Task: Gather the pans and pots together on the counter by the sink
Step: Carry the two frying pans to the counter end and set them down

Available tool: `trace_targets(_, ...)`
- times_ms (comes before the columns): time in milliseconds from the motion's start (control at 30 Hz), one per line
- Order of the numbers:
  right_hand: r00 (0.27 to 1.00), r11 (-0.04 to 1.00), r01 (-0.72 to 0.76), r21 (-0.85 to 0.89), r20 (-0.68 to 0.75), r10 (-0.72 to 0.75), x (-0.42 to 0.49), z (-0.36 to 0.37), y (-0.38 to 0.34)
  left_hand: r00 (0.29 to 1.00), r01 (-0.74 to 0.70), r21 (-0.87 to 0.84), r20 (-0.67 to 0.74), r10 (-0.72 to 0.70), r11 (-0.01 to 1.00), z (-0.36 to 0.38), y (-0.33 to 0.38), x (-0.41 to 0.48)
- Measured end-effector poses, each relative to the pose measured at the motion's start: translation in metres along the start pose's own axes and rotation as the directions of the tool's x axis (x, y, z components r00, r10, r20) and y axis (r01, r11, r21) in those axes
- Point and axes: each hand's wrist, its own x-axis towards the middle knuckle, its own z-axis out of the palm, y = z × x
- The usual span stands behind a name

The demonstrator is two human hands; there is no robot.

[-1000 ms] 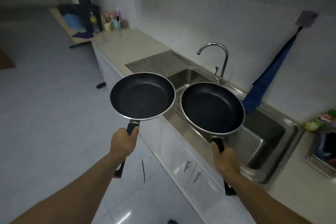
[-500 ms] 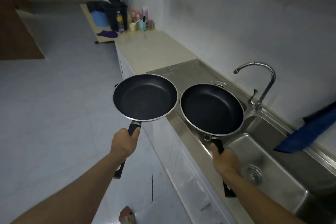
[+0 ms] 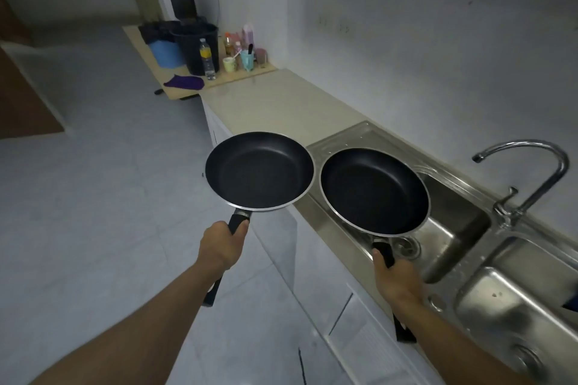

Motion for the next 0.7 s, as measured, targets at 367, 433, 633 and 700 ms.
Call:
trace_targets(367,0.999,1.0,-0.016,0.011,-0.051,0.016,0.084,0.066,-0.095,0.999,-0.037,0.026,0.032,0.037,0.999,-0.019,0.026,0.157)
trace_targets(433,0.998,1.0,-0.015,0.008,-0.063,0.016,0.109,0.08,-0.114,0.999,-0.041,0.043,0.035,0.04,0.998,-0.02,0.038,0.193)
trace_targets(633,0.997,0.999,-0.041,0.013,-0.07,0.042,0.179,0.112,-0.168,0.998,-0.028,0.022,0.052,0.027,0.999,-0.019,0.079,0.286)
trace_targets(700,0.996,0.999,-0.04,-0.01,-0.074,0.039,0.202,0.119,-0.185,0.998,-0.032,0.006,0.052,0.032,0.999,-0.019,0.09,0.312)
